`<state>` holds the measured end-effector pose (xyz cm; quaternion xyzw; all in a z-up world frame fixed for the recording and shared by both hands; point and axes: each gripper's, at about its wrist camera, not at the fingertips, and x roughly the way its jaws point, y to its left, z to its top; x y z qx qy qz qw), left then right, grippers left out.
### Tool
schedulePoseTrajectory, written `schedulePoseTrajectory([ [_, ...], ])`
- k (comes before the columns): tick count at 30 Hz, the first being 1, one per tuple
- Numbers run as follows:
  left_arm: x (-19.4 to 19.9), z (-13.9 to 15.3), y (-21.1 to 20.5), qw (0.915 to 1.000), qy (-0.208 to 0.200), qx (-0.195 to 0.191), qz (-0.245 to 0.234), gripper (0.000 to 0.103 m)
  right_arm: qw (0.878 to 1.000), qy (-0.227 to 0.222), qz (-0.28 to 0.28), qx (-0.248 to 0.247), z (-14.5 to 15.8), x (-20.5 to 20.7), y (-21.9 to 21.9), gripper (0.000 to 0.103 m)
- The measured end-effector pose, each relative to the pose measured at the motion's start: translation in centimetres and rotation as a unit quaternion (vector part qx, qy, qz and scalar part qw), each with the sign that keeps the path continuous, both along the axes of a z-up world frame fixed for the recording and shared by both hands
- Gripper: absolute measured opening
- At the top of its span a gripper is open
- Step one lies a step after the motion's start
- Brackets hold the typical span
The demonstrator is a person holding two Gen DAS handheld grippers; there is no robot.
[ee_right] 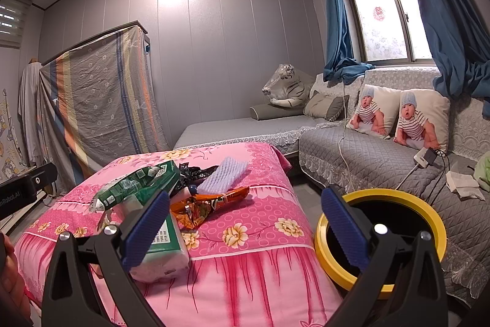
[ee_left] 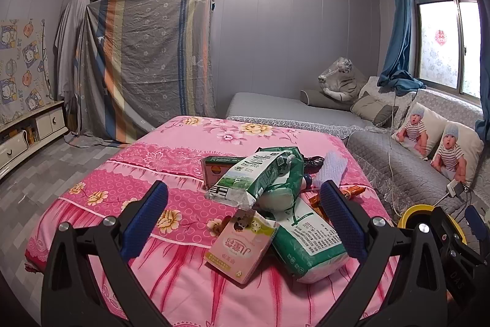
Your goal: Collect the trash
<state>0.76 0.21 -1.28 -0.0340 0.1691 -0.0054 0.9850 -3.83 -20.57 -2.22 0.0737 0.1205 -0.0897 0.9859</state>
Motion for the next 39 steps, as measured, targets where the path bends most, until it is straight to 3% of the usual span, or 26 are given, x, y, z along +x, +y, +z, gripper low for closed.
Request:
schedulePoseTrajectory([
  [39, 0.42, 0.16, -0.18, 0.9998, 0.017, -0.005, -0.010, 0.095, 1.000, 0.001, -0.001, 0.002, 0.13, 0.10, -0.18, 0.096],
])
